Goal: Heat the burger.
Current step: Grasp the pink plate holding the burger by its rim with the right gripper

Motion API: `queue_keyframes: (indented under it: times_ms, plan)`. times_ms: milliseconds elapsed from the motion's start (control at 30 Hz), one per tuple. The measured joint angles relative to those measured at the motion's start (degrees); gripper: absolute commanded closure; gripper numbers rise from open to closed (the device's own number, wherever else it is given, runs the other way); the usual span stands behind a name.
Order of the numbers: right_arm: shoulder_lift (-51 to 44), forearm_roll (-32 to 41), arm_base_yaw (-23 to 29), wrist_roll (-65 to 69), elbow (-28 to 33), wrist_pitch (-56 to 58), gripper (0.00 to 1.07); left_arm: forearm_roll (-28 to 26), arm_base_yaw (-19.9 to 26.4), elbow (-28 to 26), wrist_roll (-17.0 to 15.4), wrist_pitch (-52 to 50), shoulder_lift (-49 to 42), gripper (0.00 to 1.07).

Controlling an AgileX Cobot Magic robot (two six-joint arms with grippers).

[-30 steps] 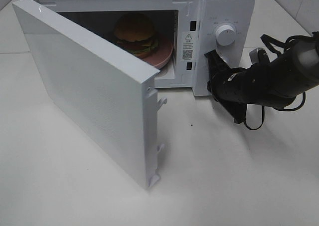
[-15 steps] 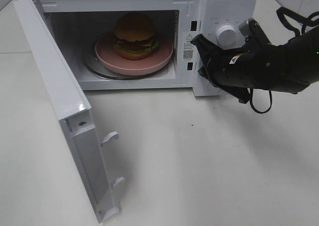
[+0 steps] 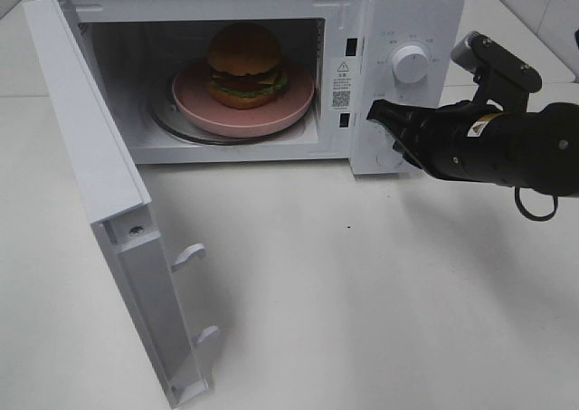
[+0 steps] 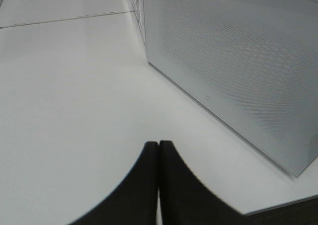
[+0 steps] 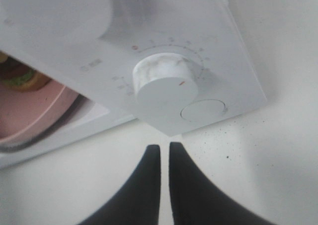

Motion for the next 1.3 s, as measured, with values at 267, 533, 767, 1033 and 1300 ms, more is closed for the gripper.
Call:
queue_keyframes:
  times_ms: [267, 533, 767, 1033, 1300]
  plan:
    - [-5.96, -5.79, 0.00, -13.18, 0.00, 12.83, 0.98, 0.00, 0.00, 0.00, 0.00, 0.00, 0.00, 1.06]
    - [-8.54, -11.12, 0.00, -16.56, -3.21, 32.83, 0.96, 0.00, 0.00, 0.00, 0.00, 0.00, 0.00, 1.06]
    - [-8.82, -12.55, 0.00, -16.90, -8.94, 51.28, 0.94, 0.00, 0.00, 0.00, 0.00, 0.00, 0.00, 1.06]
    - [-8.82, -12.38, 0.00, -17.19, -11.40, 60.45, 0.86, 0.00, 0.00, 0.00, 0.00, 0.00, 0.00, 1.06]
    - [-8.82, -9.68, 0.00, -22.00, -11.40, 61.08, 0.68, 0.00, 0.00, 0.00, 0.00, 0.00, 0.00, 1.06]
